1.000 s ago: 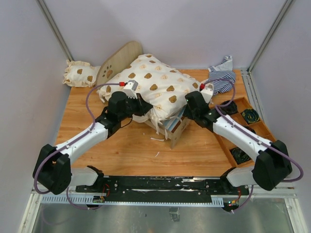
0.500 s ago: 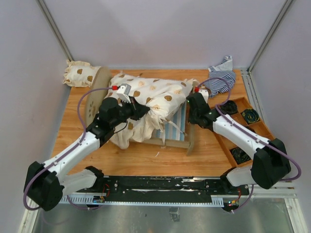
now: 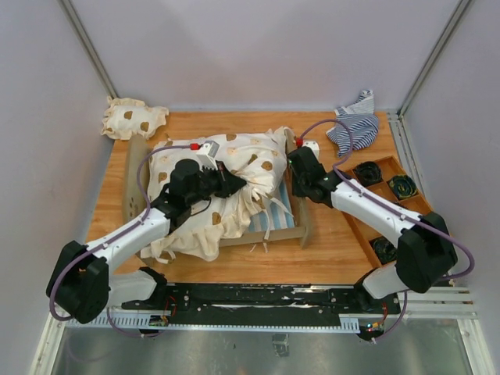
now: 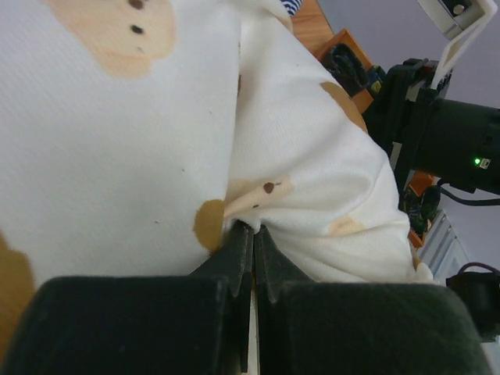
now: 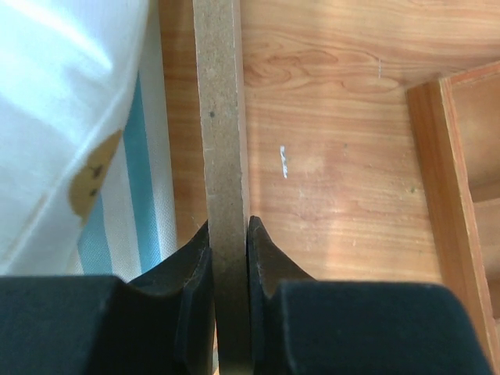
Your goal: Set up the pet bed
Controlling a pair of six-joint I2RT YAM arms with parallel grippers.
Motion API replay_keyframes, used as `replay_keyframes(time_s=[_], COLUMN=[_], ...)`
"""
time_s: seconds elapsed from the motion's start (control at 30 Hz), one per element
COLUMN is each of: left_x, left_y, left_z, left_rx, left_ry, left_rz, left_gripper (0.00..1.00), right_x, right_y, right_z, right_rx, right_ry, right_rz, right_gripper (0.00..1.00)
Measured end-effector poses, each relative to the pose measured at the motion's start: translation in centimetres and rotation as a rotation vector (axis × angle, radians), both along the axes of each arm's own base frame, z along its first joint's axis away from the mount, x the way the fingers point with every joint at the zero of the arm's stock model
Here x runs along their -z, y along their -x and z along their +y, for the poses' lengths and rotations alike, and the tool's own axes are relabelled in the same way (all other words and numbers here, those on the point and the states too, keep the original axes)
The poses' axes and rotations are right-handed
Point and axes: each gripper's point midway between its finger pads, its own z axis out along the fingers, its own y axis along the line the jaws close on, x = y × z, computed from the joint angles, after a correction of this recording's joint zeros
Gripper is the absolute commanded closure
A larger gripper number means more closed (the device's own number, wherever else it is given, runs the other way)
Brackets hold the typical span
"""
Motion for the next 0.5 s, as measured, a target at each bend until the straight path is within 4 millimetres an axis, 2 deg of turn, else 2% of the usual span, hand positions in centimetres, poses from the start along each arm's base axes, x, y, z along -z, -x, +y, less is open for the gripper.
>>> replay_keyframes(time_s=[0.13, 0.3, 0.4, 0.5], left_x=[-0.7, -3.2, -3.8, -2.6], left_y=[-0.8, -2.5, -4.0, -5.0], left_z=[-0.7, -1.8, -2.2, -2.1], left_rx=[0.026, 0.06, 0.067, 0.063], left_ry=[-0.007, -0.015, -0.058, -0.127], left_rz=[-0.039, -0.161, -0.229, -0.261], left_gripper=[1.0, 1.0, 1.0, 1.0], right_x=[0.0, -0.1, -0.2, -0.4], right_y=[-1.6, -3.4, -5.8, -9.3], right_z=[0.9, 0.6, 0.7, 1.1], right_rx=[0.067, 0.173, 0.211, 0.198], right_ry=[-0.034, -0.051, -0.058, -0.068], right_rz=[-0.008, -0.025, -0.028, -0.037], right_gripper=[1.0, 1.0, 1.0, 1.0])
